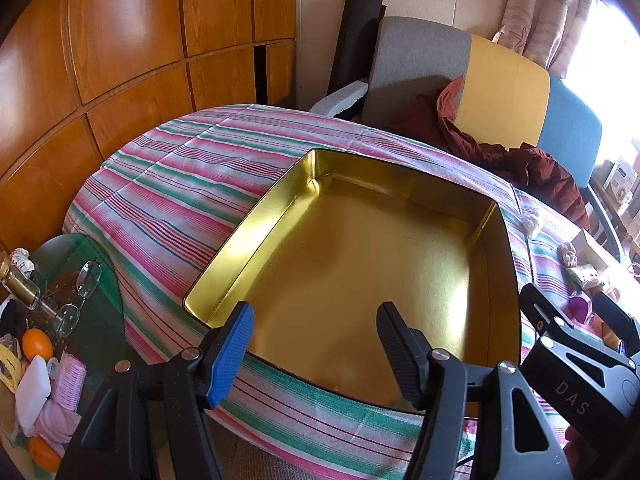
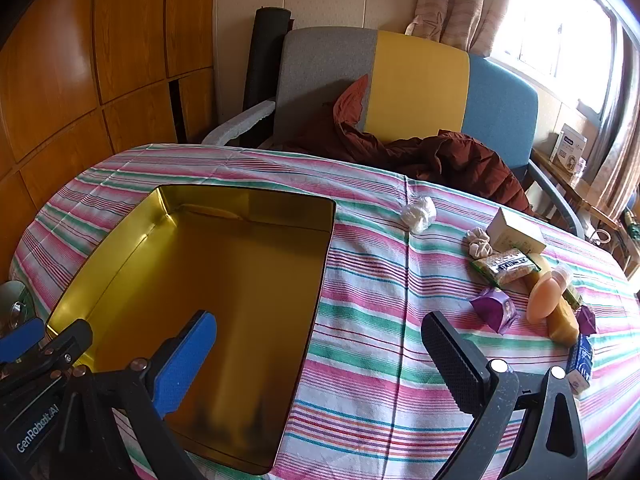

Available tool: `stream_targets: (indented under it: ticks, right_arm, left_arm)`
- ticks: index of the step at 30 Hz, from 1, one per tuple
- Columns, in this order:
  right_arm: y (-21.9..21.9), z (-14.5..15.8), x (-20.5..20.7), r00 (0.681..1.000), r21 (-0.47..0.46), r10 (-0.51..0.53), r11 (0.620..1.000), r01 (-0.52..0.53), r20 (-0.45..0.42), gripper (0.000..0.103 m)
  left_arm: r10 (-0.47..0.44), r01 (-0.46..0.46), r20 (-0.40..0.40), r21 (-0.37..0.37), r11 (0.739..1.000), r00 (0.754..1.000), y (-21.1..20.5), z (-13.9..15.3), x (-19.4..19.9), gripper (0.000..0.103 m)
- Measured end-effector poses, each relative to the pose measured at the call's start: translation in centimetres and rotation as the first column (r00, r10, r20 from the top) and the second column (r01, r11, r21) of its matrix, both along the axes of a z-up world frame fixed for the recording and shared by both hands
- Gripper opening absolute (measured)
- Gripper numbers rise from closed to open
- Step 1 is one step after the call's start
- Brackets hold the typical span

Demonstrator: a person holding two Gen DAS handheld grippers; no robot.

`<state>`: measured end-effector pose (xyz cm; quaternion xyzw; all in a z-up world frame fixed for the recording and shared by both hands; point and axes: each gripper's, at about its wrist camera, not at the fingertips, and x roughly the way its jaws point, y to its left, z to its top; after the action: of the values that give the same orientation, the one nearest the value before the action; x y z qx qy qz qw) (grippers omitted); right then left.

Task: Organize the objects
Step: 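Move both tools toward the items beside the gold tray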

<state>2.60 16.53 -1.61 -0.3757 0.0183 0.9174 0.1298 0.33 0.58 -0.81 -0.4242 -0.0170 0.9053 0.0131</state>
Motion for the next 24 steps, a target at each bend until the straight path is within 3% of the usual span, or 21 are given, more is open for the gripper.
stream_targets:
  ticks: [15,18,21,24]
  right_arm:
    - [1.6,0.7,1.3,0.999,-0.022,-0.013,1.0,0.012,-0.044,0.103]
    - [2.4,0.5,1.5,0.999,-0.023,0.002,1.0,-0.003,-0.042,0.103]
    - [3.9,-0.1,1.9,0.999,-0.089,0.041,0.995,-0.043,-0.029,0.103]
    - [5.8,-0.8,2.8,1.0,-0.116,0.005,0.993,-0.007,-0.016,0.103]
  left_arm:
    - [-0.018,0.018,0.021,-0.005,1.0,1.0,0.9,-0.4,0.3,0.065]
    - [-0.045,0.044,0.035,0.017,0.999,0.998,1.3,-0.7,0.3,0.065]
    - [-0.108,0.106,0.033,0.062,0.992,0.994,1.8,-0.9,0.7,0.065]
    - [-0.166,0.164,0.016,0.095,0.982,0.986,2.6,-0.9,1.4,0.065]
